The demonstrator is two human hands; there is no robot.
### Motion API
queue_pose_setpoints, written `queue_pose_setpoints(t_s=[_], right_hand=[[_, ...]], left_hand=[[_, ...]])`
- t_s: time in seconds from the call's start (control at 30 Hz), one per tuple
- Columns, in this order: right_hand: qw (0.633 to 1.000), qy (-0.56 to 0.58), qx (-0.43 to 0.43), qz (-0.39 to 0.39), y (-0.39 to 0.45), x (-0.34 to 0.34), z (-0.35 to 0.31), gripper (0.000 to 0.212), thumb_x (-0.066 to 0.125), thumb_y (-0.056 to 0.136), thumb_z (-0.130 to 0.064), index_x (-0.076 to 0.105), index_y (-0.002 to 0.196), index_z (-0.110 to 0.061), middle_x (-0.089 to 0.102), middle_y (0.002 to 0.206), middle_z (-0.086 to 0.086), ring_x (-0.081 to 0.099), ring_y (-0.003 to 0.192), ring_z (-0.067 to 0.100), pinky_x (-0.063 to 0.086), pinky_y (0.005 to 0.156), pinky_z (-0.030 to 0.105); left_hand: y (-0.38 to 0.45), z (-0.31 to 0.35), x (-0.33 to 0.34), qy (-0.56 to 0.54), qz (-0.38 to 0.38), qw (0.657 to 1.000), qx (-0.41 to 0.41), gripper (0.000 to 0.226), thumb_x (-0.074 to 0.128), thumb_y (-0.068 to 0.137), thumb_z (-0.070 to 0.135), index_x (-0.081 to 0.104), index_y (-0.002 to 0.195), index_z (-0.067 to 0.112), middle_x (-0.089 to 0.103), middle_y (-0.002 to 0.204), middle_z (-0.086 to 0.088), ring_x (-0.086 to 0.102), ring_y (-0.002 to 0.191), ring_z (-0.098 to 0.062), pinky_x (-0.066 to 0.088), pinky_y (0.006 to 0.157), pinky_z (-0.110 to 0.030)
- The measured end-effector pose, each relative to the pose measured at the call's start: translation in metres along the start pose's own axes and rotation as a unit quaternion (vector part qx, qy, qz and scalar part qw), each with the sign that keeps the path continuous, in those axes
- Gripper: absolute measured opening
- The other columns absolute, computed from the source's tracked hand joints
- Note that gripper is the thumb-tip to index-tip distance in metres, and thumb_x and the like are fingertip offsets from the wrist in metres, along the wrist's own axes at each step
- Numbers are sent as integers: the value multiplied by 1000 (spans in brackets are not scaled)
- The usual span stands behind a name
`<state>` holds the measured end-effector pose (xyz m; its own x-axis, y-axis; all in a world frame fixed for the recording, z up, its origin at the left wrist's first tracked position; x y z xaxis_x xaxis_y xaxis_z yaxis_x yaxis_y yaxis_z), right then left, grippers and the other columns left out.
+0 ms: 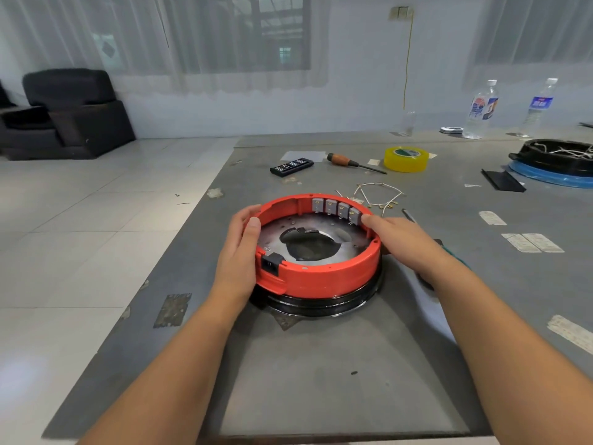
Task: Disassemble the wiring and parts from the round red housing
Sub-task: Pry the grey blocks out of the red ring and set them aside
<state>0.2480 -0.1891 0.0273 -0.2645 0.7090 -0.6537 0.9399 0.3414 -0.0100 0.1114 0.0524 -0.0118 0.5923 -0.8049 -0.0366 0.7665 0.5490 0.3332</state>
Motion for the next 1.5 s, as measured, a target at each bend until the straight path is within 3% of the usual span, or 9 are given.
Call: queue_pose_setpoints(t_s=[0.13,0.3,0.47,0.63,0.83,1.0,1.23,1.37,1.5], right_hand=[[999,19,22,-13,-3,4,-1,84,35,87,-84,67,109,-10,69,108,11,64,106,28,46,101,45],[998,-56,-16,-14,-14,9,-1,51,37,101,-60,65,121,-23,65,126,4,57,114,24,41,95,39],[991,-122,22,-42,-17,10,-15,40,33,106,-35,62,107,-8,63,116,19,55,102,33,38,80,37],[992,-116,-12,-43,-8,12,-34,33,43,102,-27,60,126,-13,62,128,14,56,122,35,44,94,37],[993,-110,-46,-7,-11,23,-34,37,41,104,-23,58,135,-14,61,136,14,55,120,32,37,84,29],[977,-213,-1,-31,-16,12,-44,51,37,92,-40,53,132,-14,60,132,18,55,118,36,47,92,40],[980,-170,-67,-75,-18,14,-44,54,48,103,-34,39,155,-25,46,156,8,47,138,29,36,100,30],[978,-198,-62,-32,-21,17,-39,39,41,106,-36,53,136,-16,60,136,18,56,121,36,45,93,37],[955,-291,-54,-1,-37,15,-52,33,43,98,-37,54,120,-15,62,127,17,59,114,39,49,90,43]], left_hand=[[-6,-1,-12,13,-25,999,-26,37,44,96,44,63,126,50,64,140,4,48,143,-24,36,122,-48],[-16,9,-17,56,-44,997,-28,40,50,94,23,65,115,54,65,133,24,57,127,3,43,103,-18],[-28,15,-24,96,28,993,-61,16,56,107,28,67,115,37,74,106,16,67,91,1,49,88,-29],[-60,36,-14,141,110,981,-78,44,65,90,60,54,122,31,58,124,6,56,125,-27,48,107,-51],[-75,40,-5,171,75,980,-72,54,76,86,18,40,123,28,47,129,5,55,117,-22,47,99,-37],[-56,38,-21,142,72,980,-121,50,81,85,19,47,122,24,61,121,9,61,97,3,49,78,-25],[-25,42,-30,121,-43,977,-168,36,83,85,4,62,110,19,75,114,-10,72,97,-28,57,82,-43],[-4,46,-29,205,-61,963,-162,42,82,88,7,69,127,17,73,103,-3,71,82,-16,53,65,-25],[11,49,-29,426,-30,895,-133,43,77,95,32,66,129,7,68,131,-19,64,120,-37,50,93,-39]])
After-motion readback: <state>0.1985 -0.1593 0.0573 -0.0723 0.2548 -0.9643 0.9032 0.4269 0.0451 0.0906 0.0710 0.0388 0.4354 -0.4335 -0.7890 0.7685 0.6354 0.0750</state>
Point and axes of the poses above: each hand's wrist, its own y-axis towards the middle knuckle, its own x-axis out of the palm, z = x × y, the point moved 1 cm from there along y, towards the middle knuckle
